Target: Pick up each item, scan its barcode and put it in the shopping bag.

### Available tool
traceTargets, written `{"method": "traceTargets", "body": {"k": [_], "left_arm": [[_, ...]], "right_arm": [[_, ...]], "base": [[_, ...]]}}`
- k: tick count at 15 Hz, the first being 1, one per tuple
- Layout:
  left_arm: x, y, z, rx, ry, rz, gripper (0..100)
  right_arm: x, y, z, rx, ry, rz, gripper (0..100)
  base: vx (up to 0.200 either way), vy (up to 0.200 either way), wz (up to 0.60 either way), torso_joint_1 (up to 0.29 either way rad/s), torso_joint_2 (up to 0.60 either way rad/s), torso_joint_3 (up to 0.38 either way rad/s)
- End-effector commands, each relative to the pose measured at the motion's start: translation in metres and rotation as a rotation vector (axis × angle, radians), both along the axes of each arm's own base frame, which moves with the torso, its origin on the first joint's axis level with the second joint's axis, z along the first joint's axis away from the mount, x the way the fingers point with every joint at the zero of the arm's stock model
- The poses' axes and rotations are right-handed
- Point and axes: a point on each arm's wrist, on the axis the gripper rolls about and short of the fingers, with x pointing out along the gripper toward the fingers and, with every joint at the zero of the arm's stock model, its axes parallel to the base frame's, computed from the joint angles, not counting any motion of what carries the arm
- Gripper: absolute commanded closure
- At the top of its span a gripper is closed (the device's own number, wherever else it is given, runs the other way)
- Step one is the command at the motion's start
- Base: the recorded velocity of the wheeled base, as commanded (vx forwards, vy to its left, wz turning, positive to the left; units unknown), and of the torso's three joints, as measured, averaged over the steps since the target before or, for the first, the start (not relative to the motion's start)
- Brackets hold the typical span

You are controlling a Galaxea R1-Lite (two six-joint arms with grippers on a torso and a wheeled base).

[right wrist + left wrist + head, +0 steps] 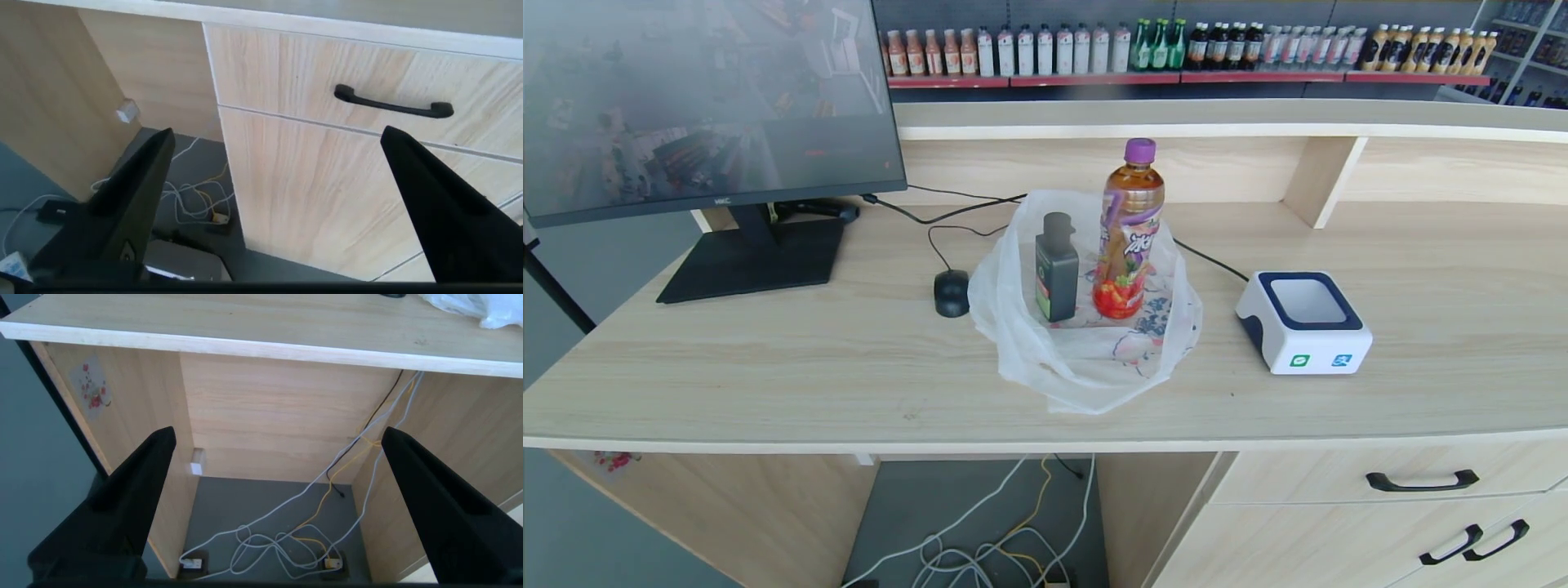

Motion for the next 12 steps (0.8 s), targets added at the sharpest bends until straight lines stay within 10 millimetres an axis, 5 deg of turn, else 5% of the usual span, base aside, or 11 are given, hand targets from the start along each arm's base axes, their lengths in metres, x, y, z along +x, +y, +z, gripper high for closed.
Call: {"method": "traceTargets", "body": {"k": [1,12], "left_arm": [[0.0000,0.0000,0.0000,0.001,0.000,0.000,0],[0.0000,0.0000,0.0000,-0.001,0.000,0.000,0]], "right_arm": [[0.0029,0.0015,0.0006,-0.010,0.040,-0.051,0],[-0.0054,0.0038,-0.0011,0.042,-0.058,-0.294,0]], "base": [[0.000,0.000,0.00,0.000,0.00,0.000],[0.000,0.000,0.00,0.000,0.00,0.000]]}}
